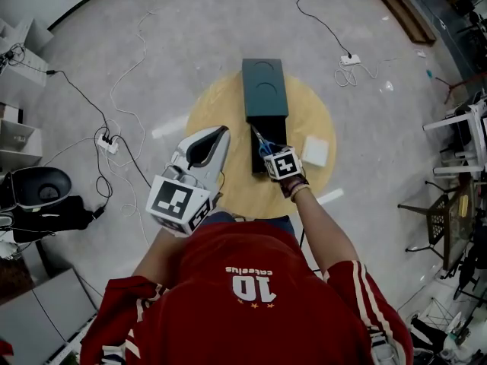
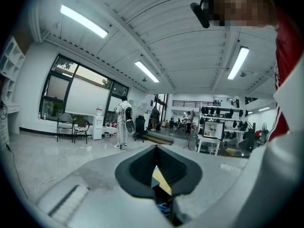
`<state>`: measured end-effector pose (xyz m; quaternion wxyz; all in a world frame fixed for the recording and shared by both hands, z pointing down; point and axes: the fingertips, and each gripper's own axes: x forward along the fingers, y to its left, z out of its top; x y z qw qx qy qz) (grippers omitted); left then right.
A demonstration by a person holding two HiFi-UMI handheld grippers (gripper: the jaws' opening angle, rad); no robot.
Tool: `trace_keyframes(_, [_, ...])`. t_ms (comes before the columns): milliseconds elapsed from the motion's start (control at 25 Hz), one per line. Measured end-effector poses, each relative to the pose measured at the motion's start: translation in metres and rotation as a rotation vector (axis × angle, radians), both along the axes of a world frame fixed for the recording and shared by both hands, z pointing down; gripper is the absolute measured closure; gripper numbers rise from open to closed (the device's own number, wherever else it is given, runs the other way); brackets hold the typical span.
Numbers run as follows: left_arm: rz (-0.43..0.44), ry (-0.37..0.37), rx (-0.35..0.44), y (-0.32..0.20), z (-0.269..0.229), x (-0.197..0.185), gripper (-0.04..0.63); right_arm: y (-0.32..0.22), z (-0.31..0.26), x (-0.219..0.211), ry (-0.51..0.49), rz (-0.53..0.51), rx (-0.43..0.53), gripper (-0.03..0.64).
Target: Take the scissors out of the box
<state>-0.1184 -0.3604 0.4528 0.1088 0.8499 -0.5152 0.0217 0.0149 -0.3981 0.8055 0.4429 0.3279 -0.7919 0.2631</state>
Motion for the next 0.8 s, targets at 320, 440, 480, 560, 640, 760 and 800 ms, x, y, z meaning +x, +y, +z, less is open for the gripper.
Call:
trace_keyframes(320, [-0.005,0.002,-0.018,-0.005,0.006,-0.004,0.592,-0.003,0.017,-0.002,0.099,0.031,-0.103,0.46])
trace_keyframes(440, [-0.008,0.004,-0.019,-0.007,0.006,-0.005,0.592,-0.004,0.02,-0.006,0.125,0.017,-0.12,0.462])
trace_keyframes(480, [-0.009,0.004,-0.019,-0.007,0.007,-0.006,0.592,-0.005,0.022,-0.007,0.137,0.008,-0.118,0.462])
trace_keyframes(560, [-0.013,0.004,-0.02,-0.006,0.007,-0.008,0.592,-0.005,0.025,-0.008,0.174,-0.008,-0.119,0.466])
trace_keyframes(640, [-0.019,0.004,-0.019,-0.007,0.006,-0.01,0.592,-0.004,0.027,-0.008,0.208,-0.017,-0.118,0.466])
trace_keyframes(760, [-0.025,0.002,-0.019,-0.007,0.005,-0.013,0.592,-0.002,0.028,-0.011,0.211,-0.01,-0.136,0.502])
trace_keyframes(800, [-0.025,0.001,-0.02,-0.007,0.006,-0.013,0.592,-0.002,0.028,-0.012,0.21,-0.015,-0.138,0.503])
